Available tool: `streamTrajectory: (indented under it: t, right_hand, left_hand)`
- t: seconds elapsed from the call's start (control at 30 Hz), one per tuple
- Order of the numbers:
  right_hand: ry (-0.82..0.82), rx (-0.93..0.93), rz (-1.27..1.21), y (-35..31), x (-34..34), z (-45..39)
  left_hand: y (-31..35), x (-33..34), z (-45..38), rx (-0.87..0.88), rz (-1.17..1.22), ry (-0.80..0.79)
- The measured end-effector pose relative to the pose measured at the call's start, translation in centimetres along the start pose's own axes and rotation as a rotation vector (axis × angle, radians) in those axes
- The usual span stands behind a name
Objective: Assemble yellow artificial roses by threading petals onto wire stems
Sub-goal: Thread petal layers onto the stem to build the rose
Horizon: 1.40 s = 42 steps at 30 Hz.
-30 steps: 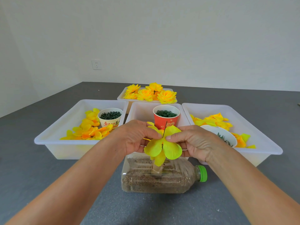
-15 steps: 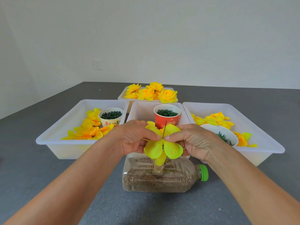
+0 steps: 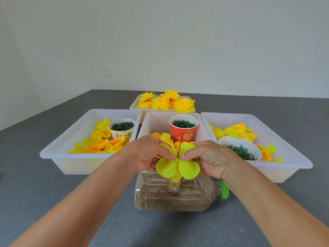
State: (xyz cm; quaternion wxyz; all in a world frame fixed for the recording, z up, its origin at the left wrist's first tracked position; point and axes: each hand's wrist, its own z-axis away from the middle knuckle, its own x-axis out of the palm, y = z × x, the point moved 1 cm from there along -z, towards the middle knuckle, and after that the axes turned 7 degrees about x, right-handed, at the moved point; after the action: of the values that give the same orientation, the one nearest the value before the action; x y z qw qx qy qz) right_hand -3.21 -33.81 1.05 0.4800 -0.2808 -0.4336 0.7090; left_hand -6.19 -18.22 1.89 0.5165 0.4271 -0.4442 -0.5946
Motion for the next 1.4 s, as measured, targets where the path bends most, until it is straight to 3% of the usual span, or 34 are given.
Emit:
streamTrajectory:
  t: [0.23, 0.43, 0.53, 0.67, 0.9, 1.03, 1.13, 1.2, 1.27, 1.4]
  right_hand:
    - [-0.045, 0.052, -0.064, 0.5, -0.2, -0.3]
    - [-0.053, 0.051, -0.085, 0.7, -0.2, 0.0]
    - [-0.041, 0.052, -0.066, 0.7, -0.1, 0.1]
    - [-0.039, 0.05, -0.048, 0.7, -0.2, 0.1]
    - [-0.082, 0.044, -0.021, 0.8, -0.8, 0.0]
    - [0.018, -0.013, 0.191, 0.3, -1.0, 0.4]
    - [0.402, -0.224, 0.623, -1.4, -2.2, -0.2]
    - [0.579, -0.388, 0.749, -2.7, -2.6, -1.0]
    - [0.524, -0.436, 0.725, -3.1, -2.5, -2.3]
    - [0.271, -0.333, 0.889, -2.4, -1.1, -5.9]
  left_hand:
    - [-0.2, -0.1, 0.4, -0.006, -0.004, -0.001]
    - [-0.2, 0.0, 1.1, 0.306, -0.232, 0.107]
    - [-0.4, 0.2, 1.4, 0.382, -0.271, 0.097]
    - [-0.7, 0.4, 1.2, 0.399, -0.205, 0.036]
    - [-1.5, 0.6, 0.6, 0.402, -0.096, 0.091]
    - [-1.5, 0.5, 0.4, 0.423, -0.156, 0.097]
    - [-1.5, 0.4, 0.4, 0.423, -0.189, 0.102]
    - [-1.5, 0.4, 0.4, 0.417, -0.175, 0.089]
    - [-1.6, 0.3, 0.4, 0.403, -0.145, 0.067]
    - [-1.6, 0.3, 0.4, 0.374, -0.112, 0.048]
